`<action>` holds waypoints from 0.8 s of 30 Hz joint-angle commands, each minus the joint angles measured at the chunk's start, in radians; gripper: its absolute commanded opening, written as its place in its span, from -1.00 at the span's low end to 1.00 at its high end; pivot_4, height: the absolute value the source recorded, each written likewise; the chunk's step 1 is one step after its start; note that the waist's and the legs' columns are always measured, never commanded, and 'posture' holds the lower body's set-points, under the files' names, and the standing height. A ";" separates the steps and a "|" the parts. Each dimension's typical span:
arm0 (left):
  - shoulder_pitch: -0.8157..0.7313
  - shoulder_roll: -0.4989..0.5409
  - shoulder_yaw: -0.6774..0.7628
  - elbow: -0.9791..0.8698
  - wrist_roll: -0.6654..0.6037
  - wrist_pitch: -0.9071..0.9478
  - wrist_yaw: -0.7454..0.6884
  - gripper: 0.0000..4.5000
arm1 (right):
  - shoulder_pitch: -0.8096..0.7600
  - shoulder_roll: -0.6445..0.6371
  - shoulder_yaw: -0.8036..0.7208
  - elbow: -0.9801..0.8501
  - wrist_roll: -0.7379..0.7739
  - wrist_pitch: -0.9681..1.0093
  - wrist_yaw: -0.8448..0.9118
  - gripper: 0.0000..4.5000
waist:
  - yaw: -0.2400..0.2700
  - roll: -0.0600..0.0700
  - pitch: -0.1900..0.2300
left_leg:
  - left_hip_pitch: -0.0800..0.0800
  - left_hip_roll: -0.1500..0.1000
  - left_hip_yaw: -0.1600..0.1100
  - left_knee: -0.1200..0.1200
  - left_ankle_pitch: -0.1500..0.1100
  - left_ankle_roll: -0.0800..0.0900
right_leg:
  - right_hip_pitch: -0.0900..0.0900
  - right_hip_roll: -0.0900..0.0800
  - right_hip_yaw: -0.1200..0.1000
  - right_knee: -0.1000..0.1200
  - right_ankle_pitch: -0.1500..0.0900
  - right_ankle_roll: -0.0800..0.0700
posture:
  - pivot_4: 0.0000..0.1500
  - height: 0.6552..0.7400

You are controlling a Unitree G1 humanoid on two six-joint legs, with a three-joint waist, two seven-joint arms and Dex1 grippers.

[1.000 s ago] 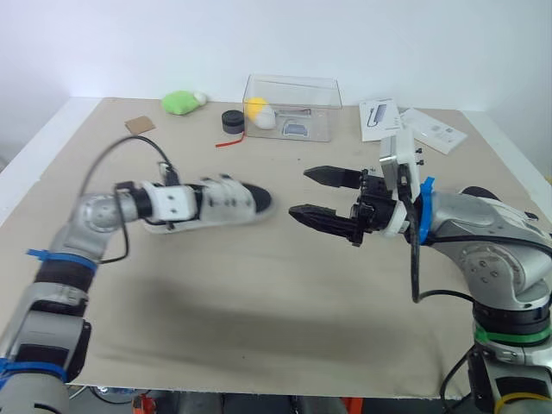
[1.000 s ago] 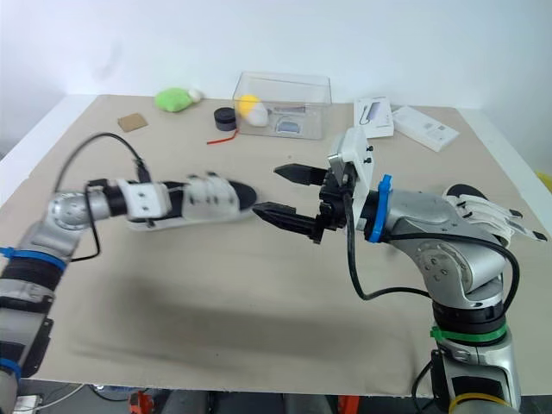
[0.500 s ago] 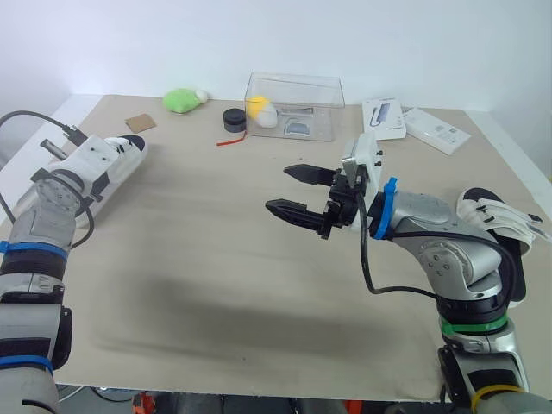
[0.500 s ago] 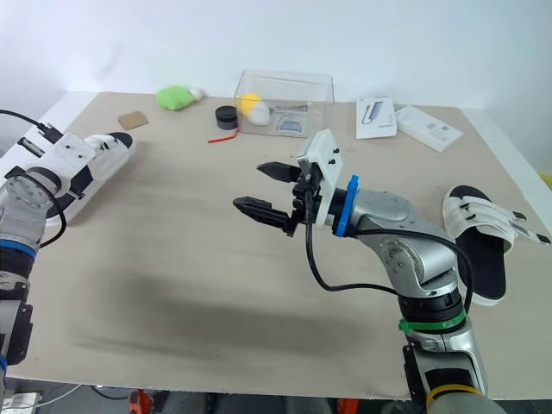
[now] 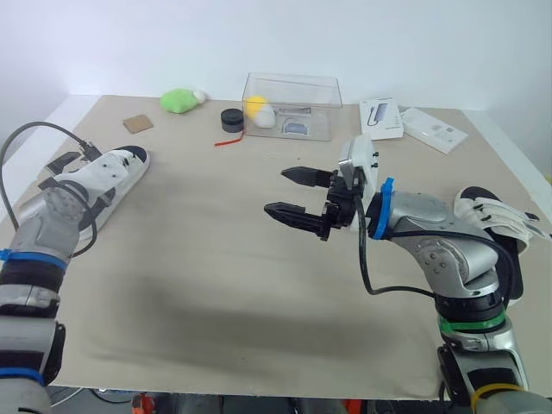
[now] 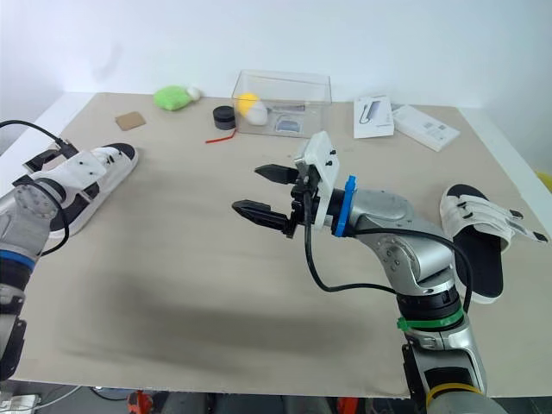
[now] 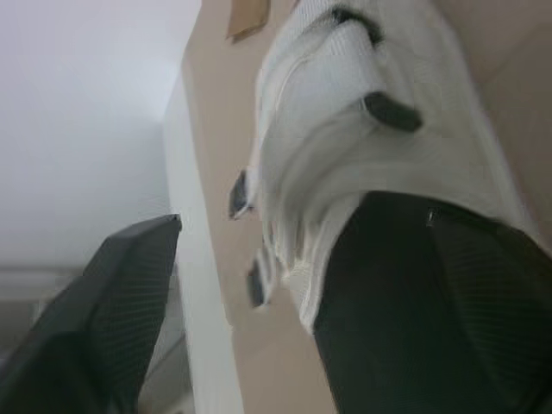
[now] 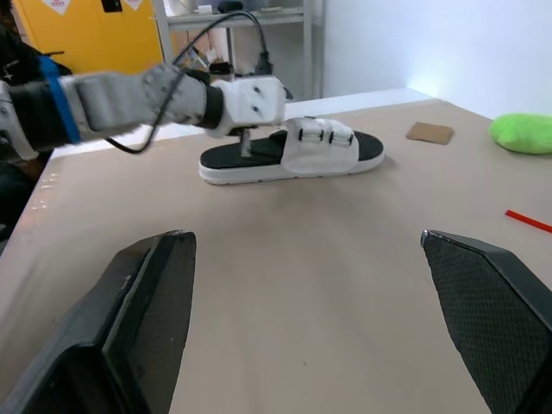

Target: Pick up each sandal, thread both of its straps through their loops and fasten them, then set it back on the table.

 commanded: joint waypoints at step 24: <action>0.477 -0.175 0.258 -0.730 -0.808 0.290 -0.459 0.98 | 0.177 -0.144 -0.102 0.227 -0.158 -0.068 0.050 1.00 | 0.000 0.000 0.000 | 0.004 0.000 0.000 0.008 0.000 0.000 | 0.006 -0.001 0.000 0.000 0.000 -0.004 | 1.00 1.00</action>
